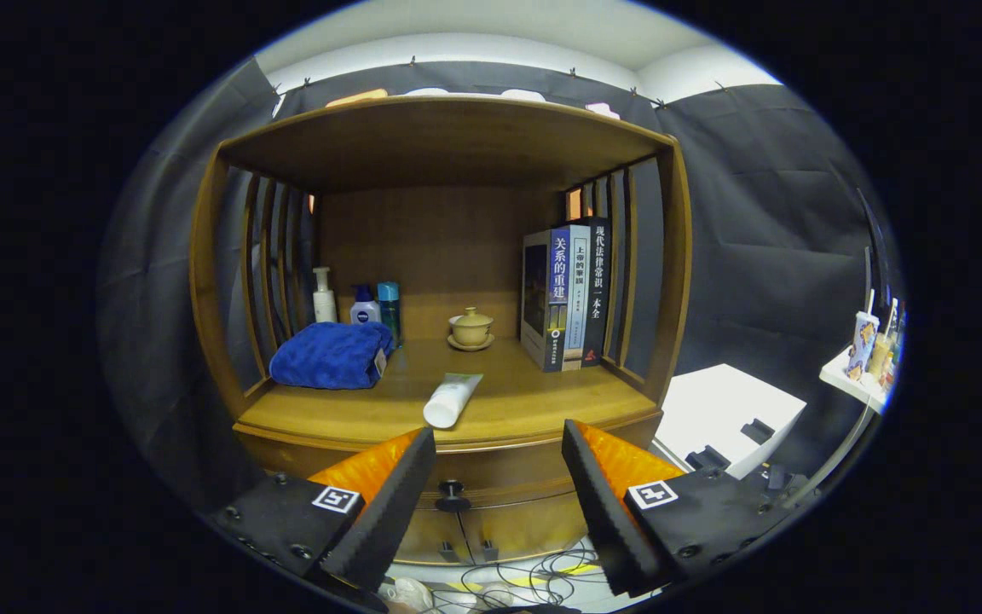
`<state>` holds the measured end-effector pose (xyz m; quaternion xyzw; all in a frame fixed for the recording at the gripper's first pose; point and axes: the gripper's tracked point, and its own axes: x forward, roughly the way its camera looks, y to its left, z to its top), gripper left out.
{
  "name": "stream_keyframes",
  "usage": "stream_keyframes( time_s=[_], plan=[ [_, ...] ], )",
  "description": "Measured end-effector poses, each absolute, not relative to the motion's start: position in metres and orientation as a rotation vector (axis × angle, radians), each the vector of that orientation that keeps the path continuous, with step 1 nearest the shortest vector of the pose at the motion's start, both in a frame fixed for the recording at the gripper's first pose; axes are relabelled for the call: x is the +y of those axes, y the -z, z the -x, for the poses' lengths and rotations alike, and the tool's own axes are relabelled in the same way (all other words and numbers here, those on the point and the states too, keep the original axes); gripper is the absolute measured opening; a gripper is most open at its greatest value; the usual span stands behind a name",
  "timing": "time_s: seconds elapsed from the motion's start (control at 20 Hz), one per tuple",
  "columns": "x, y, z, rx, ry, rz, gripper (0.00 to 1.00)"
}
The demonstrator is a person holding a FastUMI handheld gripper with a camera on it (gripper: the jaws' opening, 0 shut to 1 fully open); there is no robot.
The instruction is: Pull open the drawer, take out the items inside it, and place them on the countertop above the cabinet.
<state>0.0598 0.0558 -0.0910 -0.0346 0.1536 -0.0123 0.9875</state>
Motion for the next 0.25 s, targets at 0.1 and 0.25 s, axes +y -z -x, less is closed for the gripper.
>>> stream_keyframes(
  time_s=[0.1, 0.25],
  plan=[
    [0.046, 0.088, -0.063, 0.307, 0.028, 0.051, 0.99],
    [0.030, 0.083, -0.067, 0.300, 0.040, 0.029, 0.99]
  ],
)
